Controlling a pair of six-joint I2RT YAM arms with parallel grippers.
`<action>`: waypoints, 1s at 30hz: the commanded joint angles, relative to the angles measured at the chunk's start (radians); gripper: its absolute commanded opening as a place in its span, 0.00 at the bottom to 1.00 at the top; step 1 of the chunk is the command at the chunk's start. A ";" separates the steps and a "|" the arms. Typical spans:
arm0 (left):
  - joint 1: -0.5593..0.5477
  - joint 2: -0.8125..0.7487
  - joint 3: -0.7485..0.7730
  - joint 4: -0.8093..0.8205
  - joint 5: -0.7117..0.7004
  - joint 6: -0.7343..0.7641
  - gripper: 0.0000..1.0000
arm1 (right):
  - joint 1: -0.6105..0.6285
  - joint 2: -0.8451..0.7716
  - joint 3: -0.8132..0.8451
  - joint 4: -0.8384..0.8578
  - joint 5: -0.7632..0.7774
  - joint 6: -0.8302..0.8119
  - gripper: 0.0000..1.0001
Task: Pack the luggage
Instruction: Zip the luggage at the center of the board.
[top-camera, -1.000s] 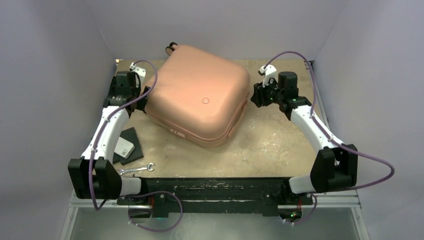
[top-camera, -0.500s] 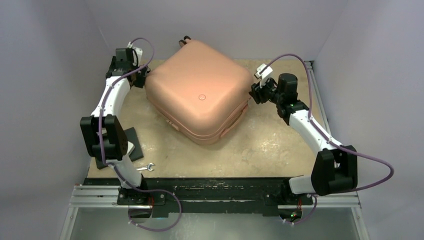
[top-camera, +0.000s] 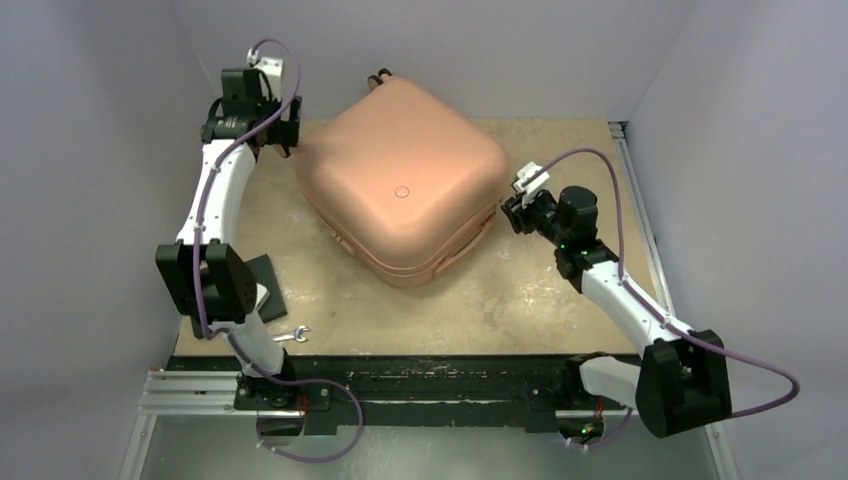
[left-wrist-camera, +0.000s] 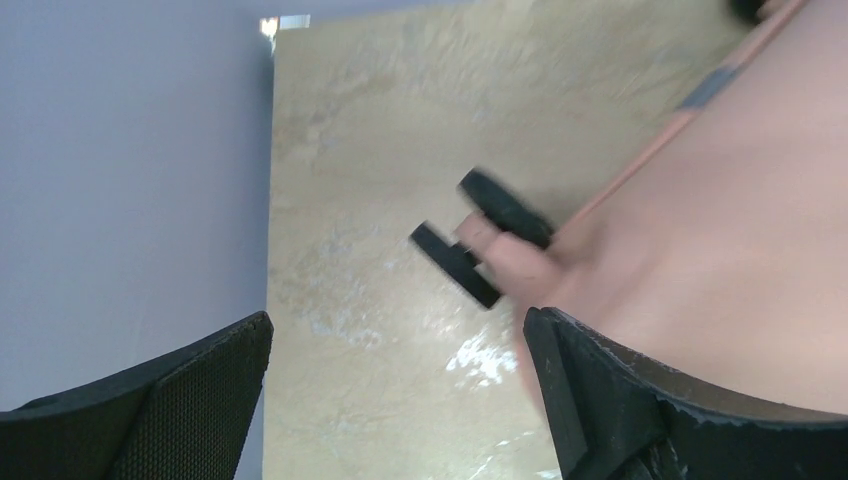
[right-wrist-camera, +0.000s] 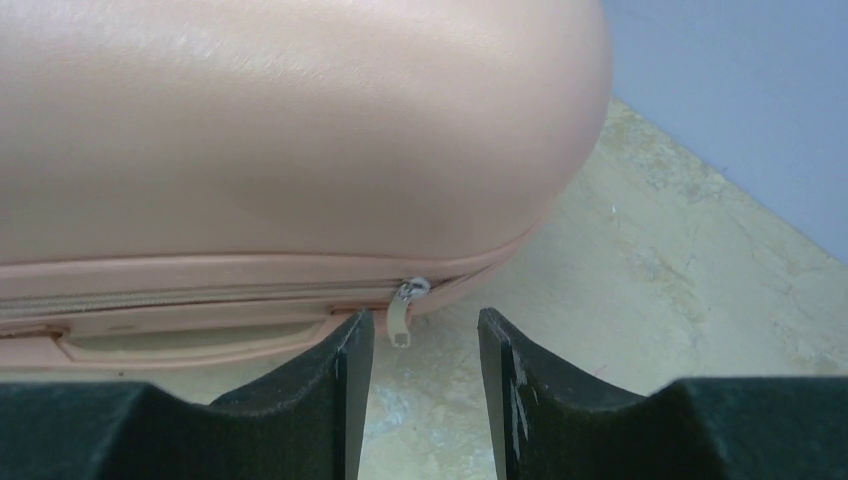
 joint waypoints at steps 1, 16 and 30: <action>-0.124 -0.086 0.088 0.006 0.038 -0.056 0.99 | 0.047 -0.026 -0.081 0.160 0.102 -0.016 0.46; -0.307 0.021 0.226 -0.027 0.109 -0.130 0.99 | 0.176 0.163 -0.125 0.329 0.407 -0.094 0.38; -0.585 0.115 0.242 0.010 0.024 -0.132 0.99 | 0.176 0.235 -0.137 0.358 0.385 -0.094 0.38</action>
